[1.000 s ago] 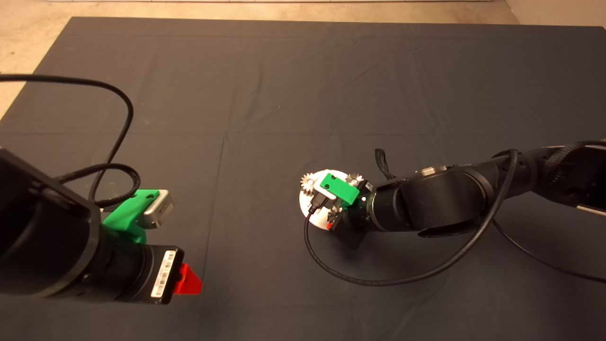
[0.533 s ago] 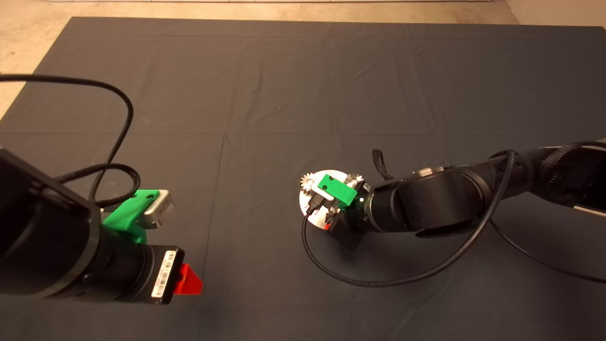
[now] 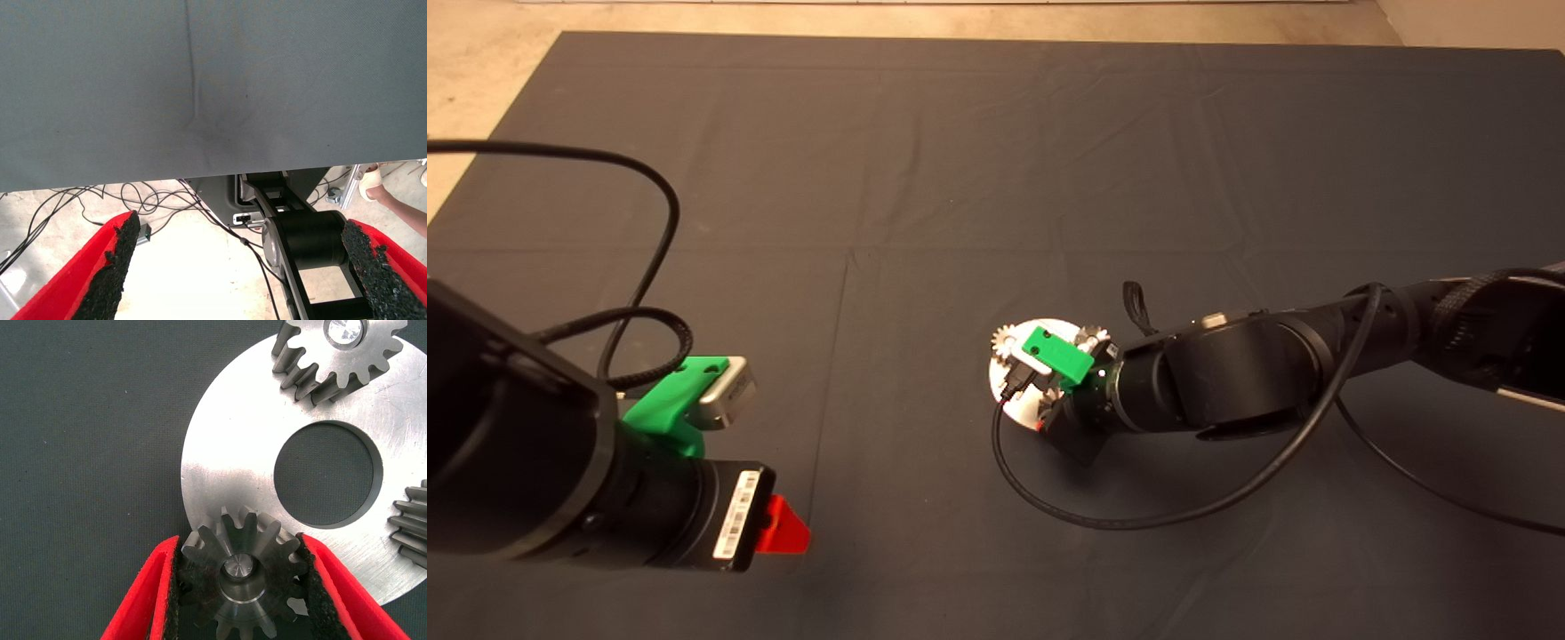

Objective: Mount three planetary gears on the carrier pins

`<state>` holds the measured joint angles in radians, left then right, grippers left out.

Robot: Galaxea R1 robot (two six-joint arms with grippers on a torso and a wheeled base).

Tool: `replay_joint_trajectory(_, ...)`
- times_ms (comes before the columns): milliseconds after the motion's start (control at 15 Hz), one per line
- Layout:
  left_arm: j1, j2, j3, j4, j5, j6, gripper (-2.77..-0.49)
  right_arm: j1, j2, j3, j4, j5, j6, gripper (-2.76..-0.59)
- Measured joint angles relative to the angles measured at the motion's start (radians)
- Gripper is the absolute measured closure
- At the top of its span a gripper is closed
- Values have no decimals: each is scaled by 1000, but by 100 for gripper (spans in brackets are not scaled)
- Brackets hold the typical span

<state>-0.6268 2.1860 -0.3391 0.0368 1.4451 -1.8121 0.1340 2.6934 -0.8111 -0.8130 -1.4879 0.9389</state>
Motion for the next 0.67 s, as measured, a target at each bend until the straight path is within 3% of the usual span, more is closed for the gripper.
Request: replay_joint_trajectory(667, 0, 0, 0, 0, 0, 0, -217, 0, 0, 0, -1, 0, 0, -106)
